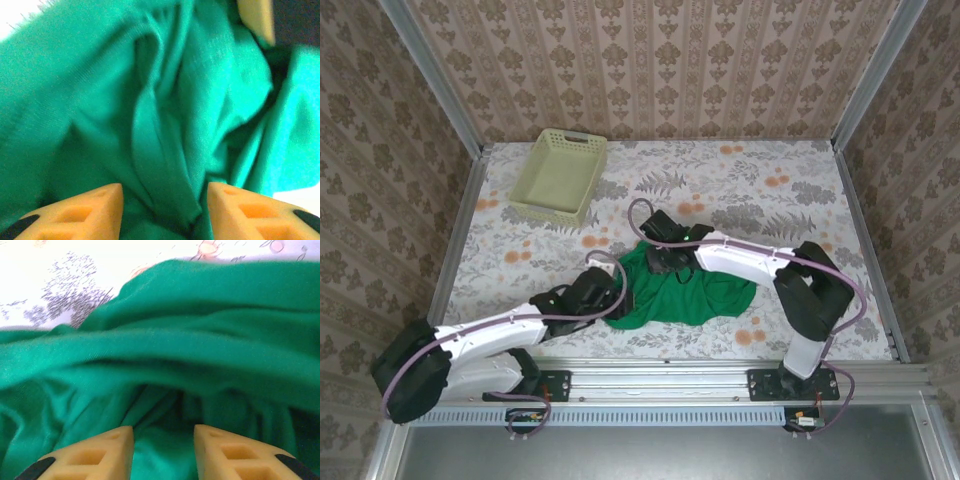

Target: Fold the inside-out t-shirt

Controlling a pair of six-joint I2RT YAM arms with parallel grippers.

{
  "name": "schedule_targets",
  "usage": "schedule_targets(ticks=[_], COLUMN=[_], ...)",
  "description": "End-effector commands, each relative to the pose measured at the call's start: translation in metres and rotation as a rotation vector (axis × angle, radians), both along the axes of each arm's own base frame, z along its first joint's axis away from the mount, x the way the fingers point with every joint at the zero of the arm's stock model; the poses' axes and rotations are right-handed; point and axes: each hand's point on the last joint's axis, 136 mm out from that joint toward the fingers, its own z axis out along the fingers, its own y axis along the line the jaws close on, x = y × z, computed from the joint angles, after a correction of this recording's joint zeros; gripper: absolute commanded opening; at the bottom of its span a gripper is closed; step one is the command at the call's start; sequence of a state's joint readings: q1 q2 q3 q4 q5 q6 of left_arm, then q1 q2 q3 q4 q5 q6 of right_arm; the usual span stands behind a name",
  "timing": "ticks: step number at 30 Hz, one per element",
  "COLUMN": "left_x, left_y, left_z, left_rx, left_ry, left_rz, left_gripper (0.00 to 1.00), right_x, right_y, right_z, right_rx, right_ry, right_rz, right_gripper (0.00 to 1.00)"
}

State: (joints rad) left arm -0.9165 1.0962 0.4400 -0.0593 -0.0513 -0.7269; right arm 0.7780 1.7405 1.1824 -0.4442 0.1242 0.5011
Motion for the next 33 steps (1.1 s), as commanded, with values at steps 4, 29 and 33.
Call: schedule_targets(ticks=[4, 29, 33], left_x=[0.033, 0.046, 0.054], left_y=[-0.017, -0.052, -0.062], left_z=[0.030, 0.011, 0.010], left_rx=[-0.122, -0.113, -0.112], left_ry=[-0.013, 0.064, 0.068], left_rz=[-0.021, -0.101, -0.112], left_gripper=[0.51, 0.48, 0.42], right_x=[-0.008, -0.021, -0.032], right_y=[0.010, -0.004, -0.004], right_z=[-0.005, 0.016, 0.026], right_rx=[0.098, 0.055, 0.102], right_ry=[0.043, -0.016, -0.034], right_rz=[-0.025, -0.016, -0.029], right_gripper=[0.34, 0.00, 0.00])
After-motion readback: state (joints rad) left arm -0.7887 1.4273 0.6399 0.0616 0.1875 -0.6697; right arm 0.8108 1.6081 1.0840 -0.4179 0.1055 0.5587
